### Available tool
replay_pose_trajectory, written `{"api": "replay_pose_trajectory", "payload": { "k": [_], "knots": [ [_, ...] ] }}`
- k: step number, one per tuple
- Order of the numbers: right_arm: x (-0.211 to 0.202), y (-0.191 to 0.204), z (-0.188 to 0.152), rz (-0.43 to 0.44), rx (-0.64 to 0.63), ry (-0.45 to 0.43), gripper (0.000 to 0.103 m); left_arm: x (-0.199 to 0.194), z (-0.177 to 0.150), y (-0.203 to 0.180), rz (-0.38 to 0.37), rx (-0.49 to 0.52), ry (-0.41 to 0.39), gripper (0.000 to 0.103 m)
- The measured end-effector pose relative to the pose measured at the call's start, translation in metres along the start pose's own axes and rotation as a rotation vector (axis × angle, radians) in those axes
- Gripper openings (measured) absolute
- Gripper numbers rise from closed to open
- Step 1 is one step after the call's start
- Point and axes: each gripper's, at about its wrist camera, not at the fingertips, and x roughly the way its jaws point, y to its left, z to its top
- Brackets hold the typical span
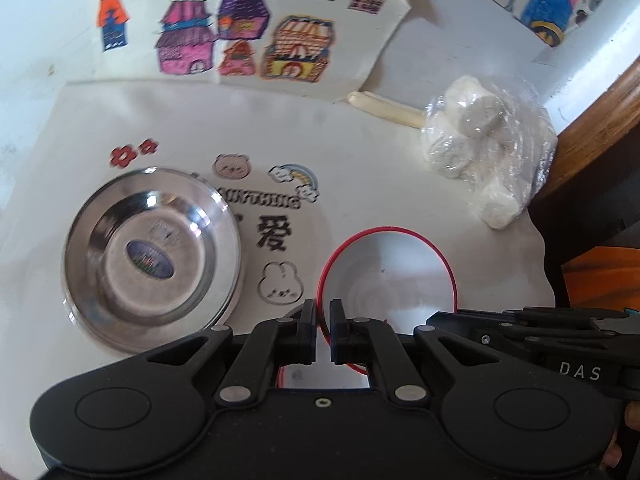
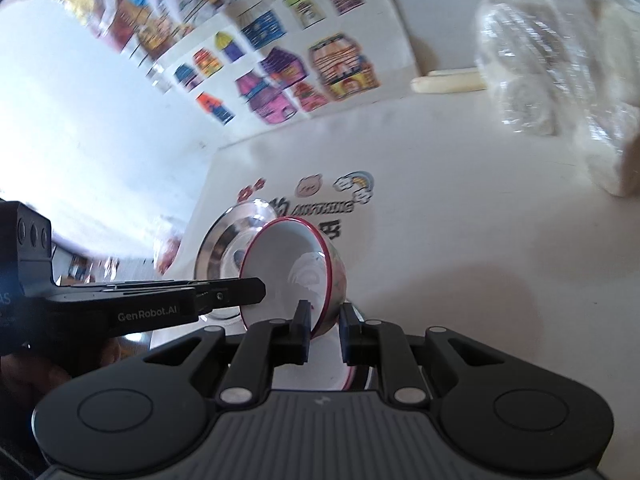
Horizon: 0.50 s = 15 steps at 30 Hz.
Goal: Organize plates and bowls
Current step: 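Carry the second white bowl with both grippers toward the steel bowl, then lower the second white bowl into the white bowl inside the steel bowl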
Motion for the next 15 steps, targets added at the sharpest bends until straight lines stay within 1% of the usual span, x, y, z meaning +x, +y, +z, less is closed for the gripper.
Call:
{"api": "replay_pose_trajectory", "payload": {
  "k": [5,10,15],
  "knots": [
    [0.008,0.007,-0.001,0.017,-0.027,0.044,0.017,-0.002,-0.007,0.007,0.017,-0.03,0.014,0.005],
    [0.014,0.013,-0.003,0.028,-0.047,0.077,0.017,-0.004,-0.012,0.01,0.032,-0.037,0.028,0.005],
    [0.019,0.014,-0.007,0.029,-0.045,0.111,0.017,-0.002,-0.017,0.011,0.04,-0.043,0.06,0.005]
  ]
}}
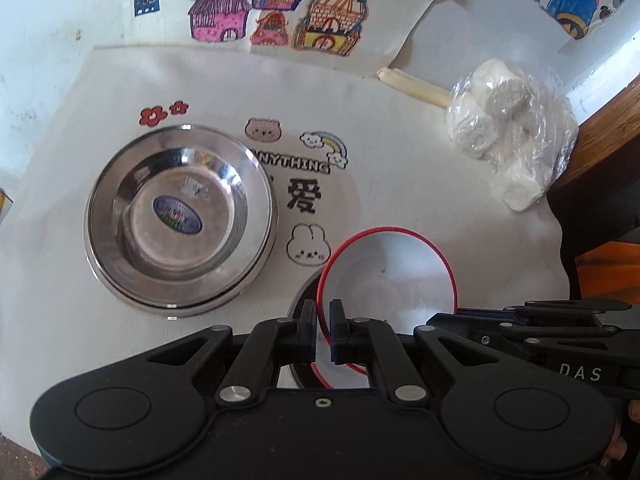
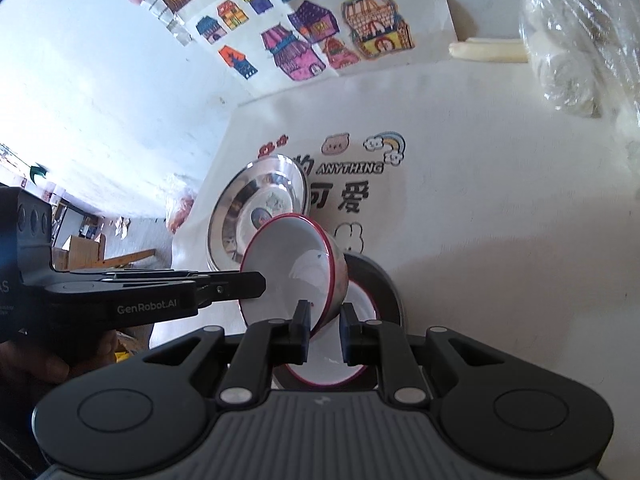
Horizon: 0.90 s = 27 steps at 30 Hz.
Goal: Organize plates and bowls
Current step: 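Lower the second white bowl into the white bowl inside the steel bowl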
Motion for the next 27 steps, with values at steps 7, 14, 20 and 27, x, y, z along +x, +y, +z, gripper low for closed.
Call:
{"api": "replay_pose_trajectory", "payload": {
  "k": [7,14,20,27],
  "knots": [
    [0.006,-0.002,-0.006,-0.002,0.021,0.039,0.017,0.005,-0.006,0.0,0.006,-0.002,0.043,0.005],
    [0.012,-0.004,-0.009,-0.01,0.037,0.071,0.017,0.011,-0.007,-0.002,0.015,0.016,0.079,0.006],
    [0.016,-0.006,-0.01,-0.017,0.041,0.097,0.017,0.015,-0.007,-0.004,0.029,0.024,0.112,0.006],
    [0.019,-0.009,-0.01,-0.022,0.049,0.118,0.017,0.021,-0.007,-0.008,0.035,0.03,0.142,0.007]
  ]
}}
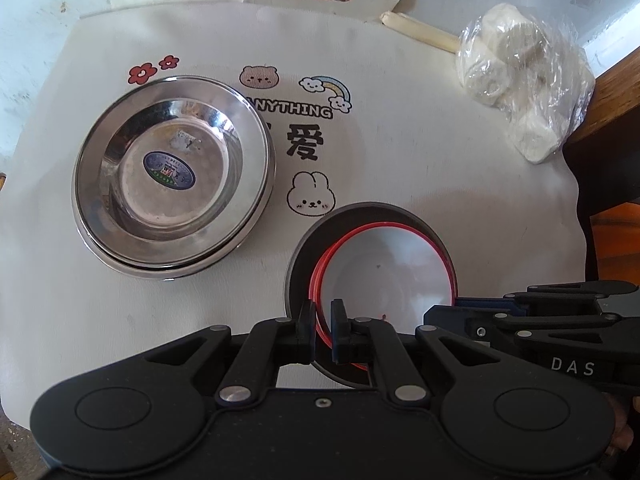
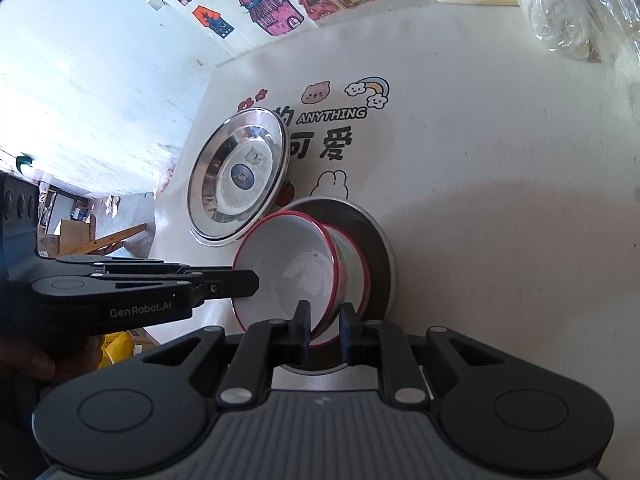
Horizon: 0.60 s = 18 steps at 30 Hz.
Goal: Organize plates and bowls
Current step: 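Lower the second white bowl into the white bowl inside the steel bowl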
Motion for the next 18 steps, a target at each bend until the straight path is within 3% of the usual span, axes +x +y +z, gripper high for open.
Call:
{"api": "replay_pose_trajectory", "payload": {
  "k": [18],
  "knots": [
    [0.0063,-0.0032,0.0026,-0.012,0.009,0.026,0.017,0.0076,0.0033,-0.0018,0.015,-0.003,0.039,0.008]
  ]
}}
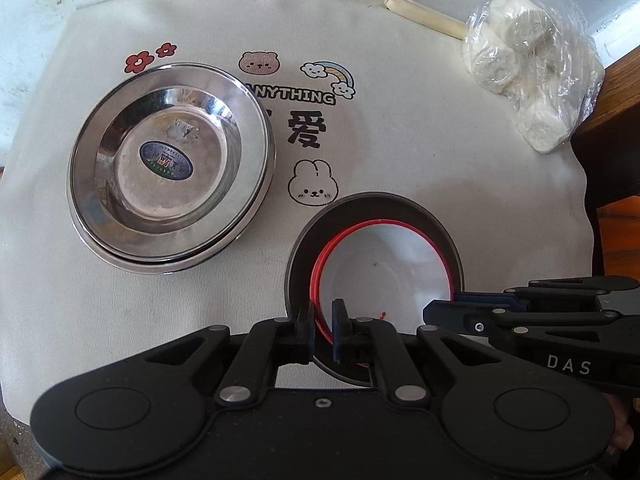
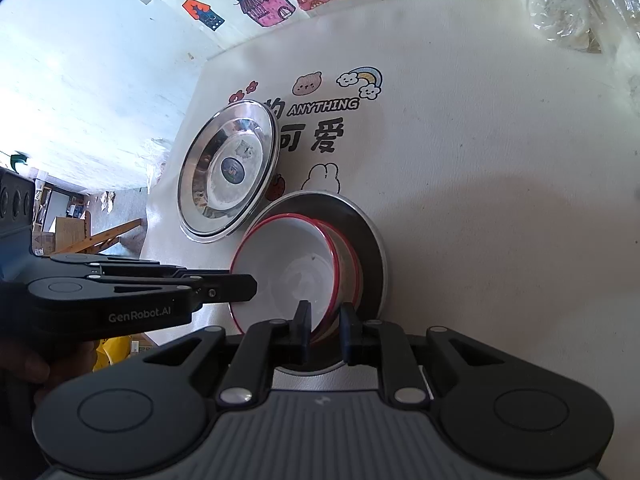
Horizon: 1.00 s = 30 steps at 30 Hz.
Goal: Organize plates and bowls
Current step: 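Lower the second white bowl into the white bowl inside the steel bowl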
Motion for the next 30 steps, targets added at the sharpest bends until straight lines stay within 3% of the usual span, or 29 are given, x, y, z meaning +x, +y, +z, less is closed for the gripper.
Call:
{"api": "replay_pose_trajectory", "payload": {
  "k": [30],
  "knots": [
    [-0.0009,0.0023,-0.0029,-0.008,-0.005,-0.019,0.022,-0.0026,-0.0074,0.0041,-0.022,-0.023,-0.013,0.013]
  ]
}}
